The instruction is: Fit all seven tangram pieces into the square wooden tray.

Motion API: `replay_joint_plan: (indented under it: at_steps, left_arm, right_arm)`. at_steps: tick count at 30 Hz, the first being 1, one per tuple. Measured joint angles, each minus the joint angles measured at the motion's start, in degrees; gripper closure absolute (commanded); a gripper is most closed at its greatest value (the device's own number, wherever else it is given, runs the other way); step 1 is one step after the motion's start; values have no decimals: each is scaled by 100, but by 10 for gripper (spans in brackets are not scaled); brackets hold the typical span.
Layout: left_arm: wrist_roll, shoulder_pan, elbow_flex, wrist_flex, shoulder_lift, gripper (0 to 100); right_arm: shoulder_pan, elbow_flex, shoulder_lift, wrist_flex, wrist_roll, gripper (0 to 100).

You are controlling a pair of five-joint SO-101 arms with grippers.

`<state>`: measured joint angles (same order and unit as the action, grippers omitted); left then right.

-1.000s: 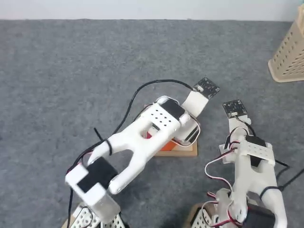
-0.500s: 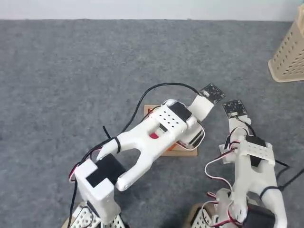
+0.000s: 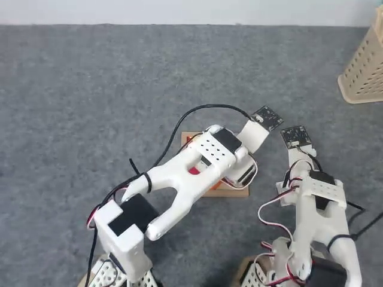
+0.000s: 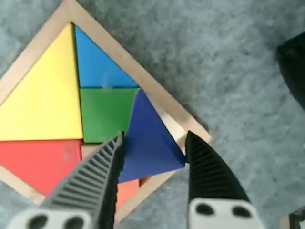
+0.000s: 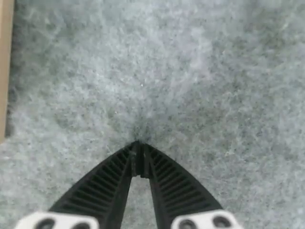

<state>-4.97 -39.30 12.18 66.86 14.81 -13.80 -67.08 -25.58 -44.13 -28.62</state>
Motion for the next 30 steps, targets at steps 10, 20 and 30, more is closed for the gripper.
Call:
replay_joint_plan:
  at_steps: [10,20,30]
  left_arm:
    - [0,0,0,105,0,808]
    - [-35,0,0,141,0,756]
    - [-79,158,0,141,0,758]
  right_arm:
    - [0,0,-18,0,0,992]
    - [-26,0,-18,0,0,992]
    - [-26,0,-18,0,0,992]
